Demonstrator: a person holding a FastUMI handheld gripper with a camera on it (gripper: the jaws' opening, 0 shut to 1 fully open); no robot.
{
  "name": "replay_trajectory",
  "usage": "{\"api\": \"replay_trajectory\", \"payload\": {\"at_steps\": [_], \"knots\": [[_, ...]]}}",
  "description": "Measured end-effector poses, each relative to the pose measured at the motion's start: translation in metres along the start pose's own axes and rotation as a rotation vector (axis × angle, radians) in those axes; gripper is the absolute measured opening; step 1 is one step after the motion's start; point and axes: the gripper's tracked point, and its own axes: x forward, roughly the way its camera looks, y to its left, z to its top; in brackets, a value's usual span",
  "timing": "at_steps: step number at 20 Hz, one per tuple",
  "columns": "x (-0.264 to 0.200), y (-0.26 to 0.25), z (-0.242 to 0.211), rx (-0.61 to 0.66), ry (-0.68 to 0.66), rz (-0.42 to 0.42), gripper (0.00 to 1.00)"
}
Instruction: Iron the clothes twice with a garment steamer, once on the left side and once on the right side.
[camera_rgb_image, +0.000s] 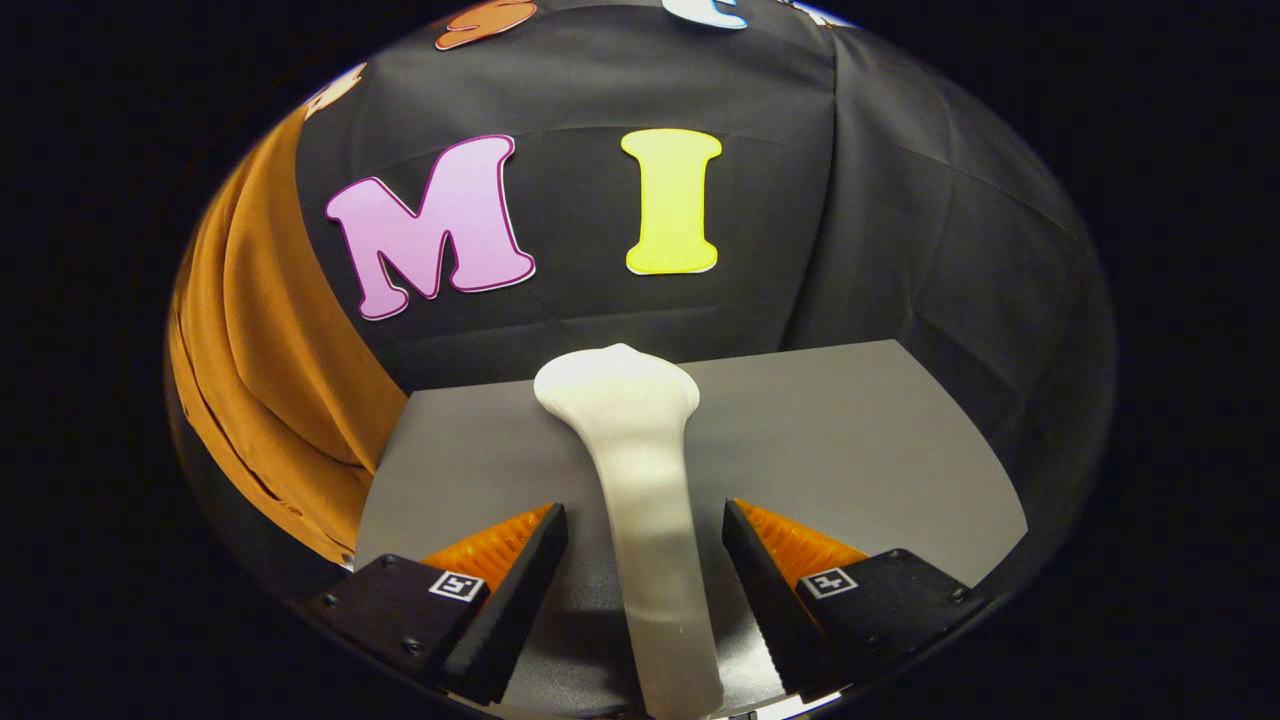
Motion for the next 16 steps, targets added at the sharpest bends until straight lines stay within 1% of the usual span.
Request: {"api": "replay_trajectory", "payload": {"at_steps": [1, 2, 5, 6, 8, 12, 16], "knots": [[-0.002, -0.001, -0.002, -0.001, 0.011, -0.004, 0.97], [0.000, -0.002, -0.005, 0.002, 0.027, -0.006, 0.93], [0.004, -0.004, -0.012, 0.015, 0.066, -0.005, 0.50], [0.004, -0.004, -0.012, 0.012, 0.061, -0.002, 0.50], [0.001, -0.002, -0.012, 0.016, 0.055, 0.008, 0.42], [-0.008, -0.007, 0.001, 0.039, -0.012, -0.006, 0.42], [-0.038, -0.012, 0.015, 0.041, -0.107, -0.041, 0.41]]}}
